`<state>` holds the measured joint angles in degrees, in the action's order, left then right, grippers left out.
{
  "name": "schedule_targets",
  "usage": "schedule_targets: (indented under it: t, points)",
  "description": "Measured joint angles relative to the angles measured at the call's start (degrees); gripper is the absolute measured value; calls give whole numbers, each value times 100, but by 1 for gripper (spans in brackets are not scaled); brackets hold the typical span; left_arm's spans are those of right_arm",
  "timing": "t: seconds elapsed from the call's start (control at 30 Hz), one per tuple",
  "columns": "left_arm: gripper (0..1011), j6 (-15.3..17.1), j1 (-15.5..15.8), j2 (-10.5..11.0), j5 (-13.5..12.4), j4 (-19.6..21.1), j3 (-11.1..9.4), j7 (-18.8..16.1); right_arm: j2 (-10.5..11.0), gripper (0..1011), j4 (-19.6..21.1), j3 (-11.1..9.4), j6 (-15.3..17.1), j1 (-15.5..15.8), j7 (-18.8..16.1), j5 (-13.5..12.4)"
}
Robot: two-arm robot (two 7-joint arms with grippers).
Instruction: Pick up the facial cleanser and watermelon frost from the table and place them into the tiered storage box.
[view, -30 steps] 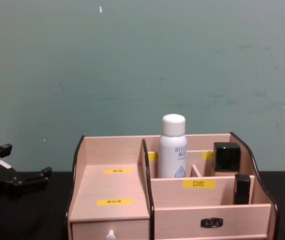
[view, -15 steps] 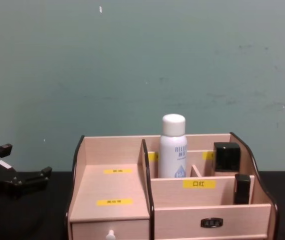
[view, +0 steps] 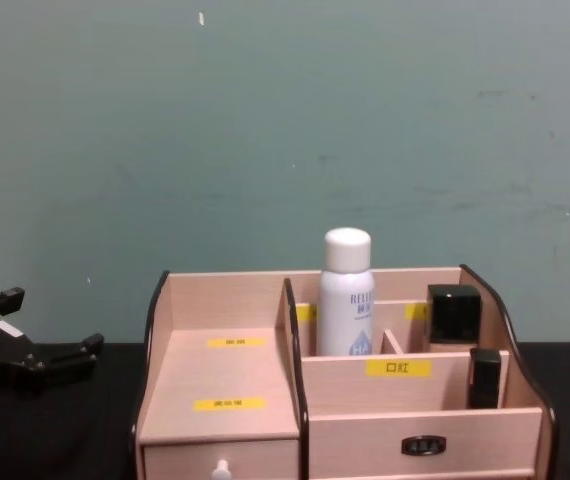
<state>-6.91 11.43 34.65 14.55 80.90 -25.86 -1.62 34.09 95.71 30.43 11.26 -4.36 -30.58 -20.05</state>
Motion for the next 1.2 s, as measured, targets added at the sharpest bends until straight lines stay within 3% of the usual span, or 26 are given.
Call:
schedule_targets:
  t: [1.2]
  points:
    - [1010,0,0,0,0,0,0,0,-74,1003,-142,143,57,-157,-62,40]
